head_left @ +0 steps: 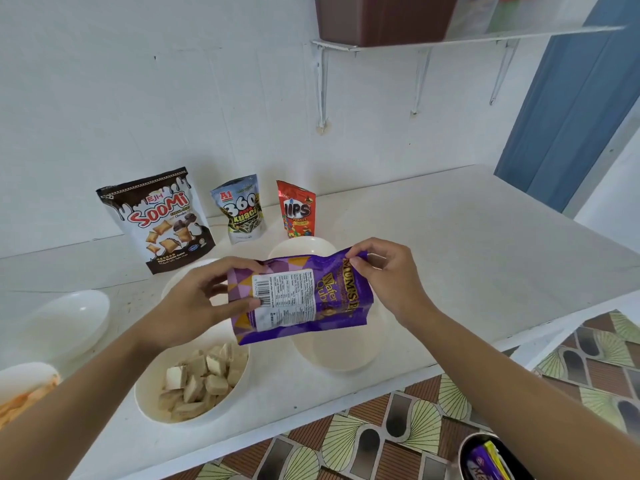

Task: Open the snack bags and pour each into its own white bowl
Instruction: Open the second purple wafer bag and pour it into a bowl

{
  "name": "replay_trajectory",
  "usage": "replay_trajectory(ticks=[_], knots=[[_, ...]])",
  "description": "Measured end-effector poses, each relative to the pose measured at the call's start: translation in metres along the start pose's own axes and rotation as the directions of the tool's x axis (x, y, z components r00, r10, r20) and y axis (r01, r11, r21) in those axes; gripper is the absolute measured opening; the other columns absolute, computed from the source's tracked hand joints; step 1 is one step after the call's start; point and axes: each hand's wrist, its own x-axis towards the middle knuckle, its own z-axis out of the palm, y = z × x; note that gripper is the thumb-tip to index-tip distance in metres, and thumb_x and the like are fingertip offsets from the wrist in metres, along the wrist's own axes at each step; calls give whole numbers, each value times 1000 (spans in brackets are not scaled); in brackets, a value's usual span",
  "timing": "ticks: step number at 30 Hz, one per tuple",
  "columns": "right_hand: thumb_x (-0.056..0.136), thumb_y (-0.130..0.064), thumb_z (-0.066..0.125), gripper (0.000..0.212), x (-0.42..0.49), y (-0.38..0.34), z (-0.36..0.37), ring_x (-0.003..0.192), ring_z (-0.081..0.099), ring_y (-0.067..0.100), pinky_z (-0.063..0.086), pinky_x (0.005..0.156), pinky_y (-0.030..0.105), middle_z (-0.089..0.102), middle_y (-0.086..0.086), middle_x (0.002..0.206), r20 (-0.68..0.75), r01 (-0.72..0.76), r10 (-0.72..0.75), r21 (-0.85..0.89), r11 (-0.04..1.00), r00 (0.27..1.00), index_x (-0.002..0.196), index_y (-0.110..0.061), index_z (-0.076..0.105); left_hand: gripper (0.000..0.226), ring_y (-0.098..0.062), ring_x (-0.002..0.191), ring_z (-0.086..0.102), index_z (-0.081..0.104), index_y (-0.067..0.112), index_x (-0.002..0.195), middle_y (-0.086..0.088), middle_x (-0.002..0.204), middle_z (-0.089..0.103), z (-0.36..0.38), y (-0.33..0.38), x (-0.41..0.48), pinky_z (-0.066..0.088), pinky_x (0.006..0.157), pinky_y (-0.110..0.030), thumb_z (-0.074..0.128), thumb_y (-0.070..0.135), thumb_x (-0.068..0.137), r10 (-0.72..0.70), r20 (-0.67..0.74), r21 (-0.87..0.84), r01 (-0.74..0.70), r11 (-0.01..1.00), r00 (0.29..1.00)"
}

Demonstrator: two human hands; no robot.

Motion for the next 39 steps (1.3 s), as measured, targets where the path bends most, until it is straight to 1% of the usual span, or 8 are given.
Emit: replay_trajectory(ticks=[4, 9, 14, 21, 24, 31, 37, 39], knots=[[90, -3, 68, 15, -2, 2, 1, 93, 69, 12, 62, 70, 33, 70, -10, 90, 68, 58, -55, -38, 998, 996, 87, -18, 68, 37, -23, 119, 64, 64, 32, 121, 4, 123, 68, -9, 7, 4, 59, 91, -43, 73, 17, 87, 45, -5, -42, -45, 998, 999], [86, -1, 72, 17, -12, 11, 4, 97, 68, 19, 63, 73, 41, 70, -2, 93, 148, 98, -88, -61, 993, 985, 87, -17, 67, 47, -25, 118, 65, 63, 27, 125, -3, 125, 66, -21, 17, 8, 61, 84, -47, 70, 43, 82, 30, 3, -54, -29, 998, 1000], [87, -4, 72, 17, -13, 13, 5, 99, 67, 20, 63, 75, 42, 70, -1, 96, 165, 95, -80, -86, 992, 983, 87, -20, 67, 30, -21, 115, 66, 61, 23, 125, 4, 123, 65, -23, 28, 16, 63, 78, -41, 65, 26, 96, 46, 27, -39, -44, 998, 999], [86, -6, 74, 16, -11, 12, 5, 100, 66, 19, 62, 75, 32, 69, -3, 99, 199, 31, -15, -77, 997, 980, 87, -19, 65, 33, -21, 114, 65, 60, 28, 126, 3, 125, 62, -30, 38, 27, 60, 83, -36, 64, 22, 94, 92, 80, 114, -101, 988, 993], [87, -7, 74, 17, -13, 13, 4, 102, 65, 18, 62, 76, 30, 69, -5, 100, 187, 38, -19, -100, 994, 982, 87, -21, 65, 32, -24, 117, 63, 61, 30, 125, 2, 125, 63, -30, 39, 30, 57, 89, -37, 66, 26, 93, 104, 92, 120, -114, 986, 990], [88, -9, 73, 16, -18, 18, 3, 101, 65, 16, 62, 75, 34, 70, -9, 98, 166, 63, -45, -100, 993, 985, 92, -23, 68, 34, -17, 114, 65, 63, 30, 121, 8, 122, 63, -26, 40, 31, 61, 83, -36, 65, 18, 90, 61, 87, 78, -68, 995, 994], [87, -16, 75, 16, -22, 18, 1, 100, 64, 10, 60, 73, 24, 69, -12, 102, 178, 113, -82, -175, 978, 981, 95, -25, 65, 35, -14, 113, 64, 62, 26, 123, 11, 118, 66, -18, 50, 39, 53, 88, -23, 66, 22, 89, 111, 101, 120, -123, 985, 989], [86, -18, 77, 16, -23, 18, 0, 99, 64, 7, 57, 73, 19, 70, -13, 102, 203, 146, -106, -195, 970, 973, 94, -23, 64, 34, -15, 116, 62, 62, 26, 125, 10, 120, 65, -17, 53, 42, 51, 93, -26, 65, 24, 91, 136, 96, 156, -150, 976, 986]])
